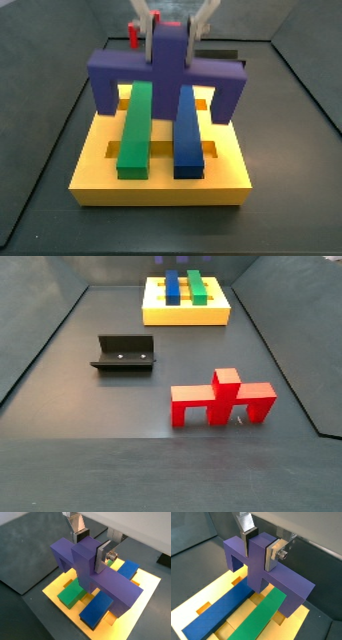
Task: Pick up the purple object. Move up. Place the purple object on the fixture. Regrasp the purple object. Move to above the board. Insert the purple object.
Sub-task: Insert the purple object.
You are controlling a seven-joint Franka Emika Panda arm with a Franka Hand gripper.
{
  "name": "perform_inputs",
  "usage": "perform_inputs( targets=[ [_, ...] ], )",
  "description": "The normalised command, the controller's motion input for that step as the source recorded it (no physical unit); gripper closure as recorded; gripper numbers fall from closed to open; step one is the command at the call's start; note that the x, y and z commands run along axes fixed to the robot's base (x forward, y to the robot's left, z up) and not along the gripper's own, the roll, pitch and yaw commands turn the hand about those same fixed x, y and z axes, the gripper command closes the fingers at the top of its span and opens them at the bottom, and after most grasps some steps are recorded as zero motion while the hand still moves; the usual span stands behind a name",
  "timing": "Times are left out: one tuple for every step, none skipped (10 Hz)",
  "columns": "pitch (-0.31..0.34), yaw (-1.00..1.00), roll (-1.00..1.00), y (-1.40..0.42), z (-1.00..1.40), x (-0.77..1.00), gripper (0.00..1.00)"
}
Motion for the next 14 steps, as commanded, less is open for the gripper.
perform_inputs(
  targets=[
    [-0.220,-0.07,-0.14,0.00,-0.65,-0.13,1.00],
    [-0.186,0.00,-0.13,0.02,-0.54,-0.05,1.00],
    [-0.107,0.08,-0.08,0.08,-0.34,0.00,1.00],
    [-0.034,0.14,-0.01,0.03,-0.20,0.00,1.00],
    [0.000,0.18,0.00,0.00,-0.12,0.03,1.00],
    [0.000,0.17,0.02,0.00,-0.19,0.00,1.00],
    [0.000,0.17,0.11,-0.08,-0.32,0.00,1.00],
    [-0.013,0.16,0.09,-0.05,-0.43,0.00,1.00],
    [-0.014,0.13,0.06,-0.08,-0.40,0.00,1.00],
    [-0.016,0.04,0.02,-0.08,-0.33,0.02,1.00],
    [-0.004,0.01,0.00,-0.11,-0.23,0.09,1.00],
    [0.000,0.00,0.04,-0.05,-0.18,0.08,1.00],
    [0.000,-0.12,0.02,0.00,-0.22,-0.07,1.00],
    [-0.044,-0.18,-0.03,-0.01,-0.16,-0.09,1.00]
  ],
)
